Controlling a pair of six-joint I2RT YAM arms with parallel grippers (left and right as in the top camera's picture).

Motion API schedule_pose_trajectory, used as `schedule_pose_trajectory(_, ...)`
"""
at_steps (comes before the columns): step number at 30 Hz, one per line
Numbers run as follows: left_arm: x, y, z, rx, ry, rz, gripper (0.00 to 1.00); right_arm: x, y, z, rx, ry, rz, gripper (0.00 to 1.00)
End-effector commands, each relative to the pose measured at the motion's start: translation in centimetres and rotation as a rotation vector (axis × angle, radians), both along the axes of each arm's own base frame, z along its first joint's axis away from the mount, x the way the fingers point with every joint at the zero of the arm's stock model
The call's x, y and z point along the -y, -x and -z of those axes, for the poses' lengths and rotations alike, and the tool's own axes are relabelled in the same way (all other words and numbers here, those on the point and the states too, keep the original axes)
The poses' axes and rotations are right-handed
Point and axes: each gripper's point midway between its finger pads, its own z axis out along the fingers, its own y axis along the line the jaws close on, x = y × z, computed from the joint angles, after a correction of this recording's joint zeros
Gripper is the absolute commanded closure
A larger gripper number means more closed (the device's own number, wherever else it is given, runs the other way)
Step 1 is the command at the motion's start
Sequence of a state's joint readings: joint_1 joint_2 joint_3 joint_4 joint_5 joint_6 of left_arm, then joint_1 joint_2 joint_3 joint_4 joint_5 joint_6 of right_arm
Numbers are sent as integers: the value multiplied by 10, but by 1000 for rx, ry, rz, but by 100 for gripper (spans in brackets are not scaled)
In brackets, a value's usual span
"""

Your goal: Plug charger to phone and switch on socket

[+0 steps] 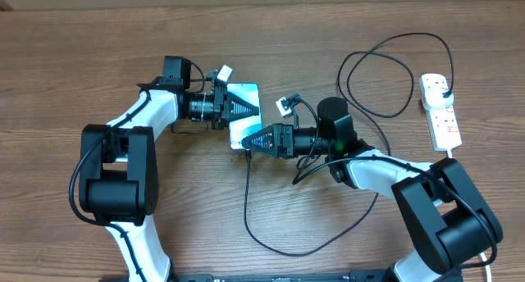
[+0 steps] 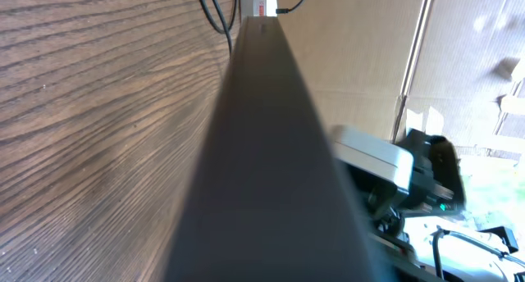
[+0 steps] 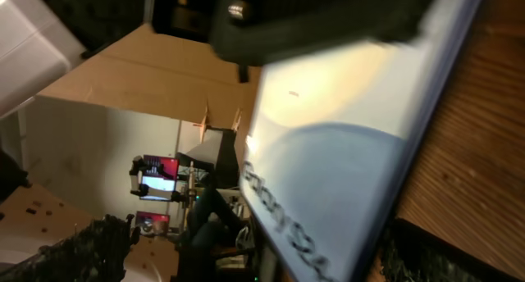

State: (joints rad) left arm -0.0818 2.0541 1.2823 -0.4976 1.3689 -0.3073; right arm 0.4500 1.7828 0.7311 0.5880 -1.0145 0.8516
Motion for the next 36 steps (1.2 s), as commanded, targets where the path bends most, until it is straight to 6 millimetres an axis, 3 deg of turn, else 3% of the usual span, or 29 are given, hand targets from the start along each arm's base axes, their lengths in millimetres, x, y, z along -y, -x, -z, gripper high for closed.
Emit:
schedule_pose_trajectory(1,2,2,-6,24,27,17,96,14,-13,-2,-8,17,45,0)
schedule_pose_trajectory(6,1,-2,10,33,-64,-6,96,29,-18,19,-32,93,88,0)
schedule_pose_trajectory(12,12,7,-3,15,9,36,96,28,-16,18,-8,89,69,0)
schedule_pose_trajectory(17,20,18,-24,5,135,92,96,22,-11,-2,-29,3,22,0)
schedule_pose_trajectory(22,21,21,-31,-1,176,108,96,18,-14,-26,-40,-76,13,0)
schedule_pose_trajectory(26,21,22,-34,-2,193,114,96,17,-15,-33,-67,-96,20,0)
schedule_pose_trajectory(29,21,22,-34,-1,194,113,96,14,-12,-33,-115,-98,15,12)
schedule_pose_trajectory(36,21,22,-34,-1,194,114,96,8,-9,-37,-143,-110,15,61)
